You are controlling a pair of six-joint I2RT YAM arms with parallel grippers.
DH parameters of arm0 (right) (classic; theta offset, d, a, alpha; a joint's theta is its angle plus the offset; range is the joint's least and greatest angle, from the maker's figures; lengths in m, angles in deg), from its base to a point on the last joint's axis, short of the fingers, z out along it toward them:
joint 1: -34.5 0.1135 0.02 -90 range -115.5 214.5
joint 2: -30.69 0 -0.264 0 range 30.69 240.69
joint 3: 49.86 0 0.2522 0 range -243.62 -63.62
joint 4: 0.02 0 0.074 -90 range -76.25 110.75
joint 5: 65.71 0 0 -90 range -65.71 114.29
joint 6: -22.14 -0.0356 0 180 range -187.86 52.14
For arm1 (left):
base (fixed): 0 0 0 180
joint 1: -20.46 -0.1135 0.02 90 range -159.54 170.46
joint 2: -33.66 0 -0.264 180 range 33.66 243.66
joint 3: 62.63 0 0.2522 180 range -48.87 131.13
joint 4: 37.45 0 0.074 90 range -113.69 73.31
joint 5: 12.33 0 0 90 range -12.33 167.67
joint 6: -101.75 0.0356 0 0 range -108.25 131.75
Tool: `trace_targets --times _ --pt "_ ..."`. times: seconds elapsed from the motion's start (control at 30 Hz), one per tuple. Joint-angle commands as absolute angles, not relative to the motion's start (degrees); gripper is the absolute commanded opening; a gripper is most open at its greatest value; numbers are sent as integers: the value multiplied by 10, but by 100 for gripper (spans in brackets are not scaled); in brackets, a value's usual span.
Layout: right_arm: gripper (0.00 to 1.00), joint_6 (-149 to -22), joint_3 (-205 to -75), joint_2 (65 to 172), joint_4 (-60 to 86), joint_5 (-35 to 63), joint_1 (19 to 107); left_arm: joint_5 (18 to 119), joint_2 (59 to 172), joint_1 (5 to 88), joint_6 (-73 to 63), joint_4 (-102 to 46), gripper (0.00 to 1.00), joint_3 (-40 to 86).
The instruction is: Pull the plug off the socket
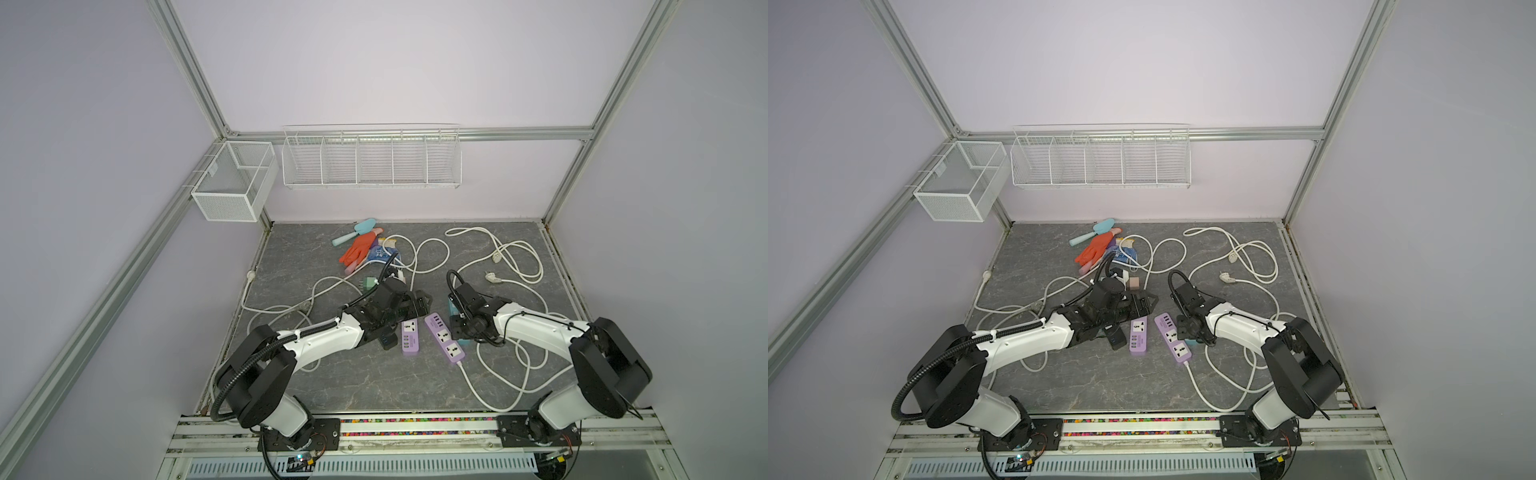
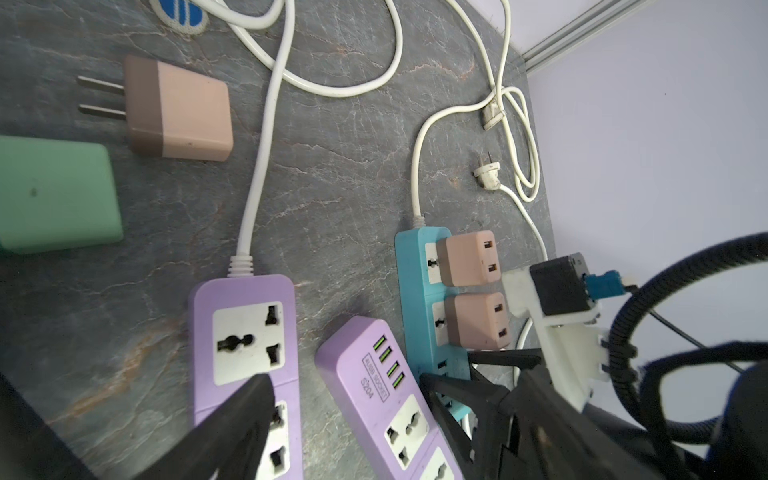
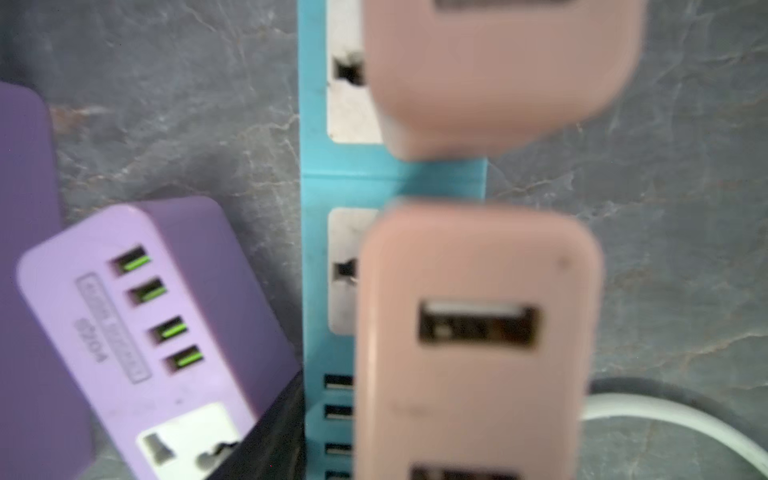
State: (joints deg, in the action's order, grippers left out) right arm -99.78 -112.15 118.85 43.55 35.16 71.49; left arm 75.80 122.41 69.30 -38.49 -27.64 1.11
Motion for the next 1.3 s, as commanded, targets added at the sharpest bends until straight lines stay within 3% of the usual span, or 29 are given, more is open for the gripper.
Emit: trace_targets --times 0.0,0.37,0.8,1.27 --pt "69 -988 -1121 1154 488 355 719 751 1247 698 -382 -273 86 44" --pt "79 -931 -1192 1077 560 367 667 745 1339 706 -377 -286 75 124" --pt "69 -923 -1243 1160 528 324 642 697 1472 708 -378 -316 57 214" --pt "57 -932 -1246 1208 492 332 639 656 1547 710 -377 -317 47 254"
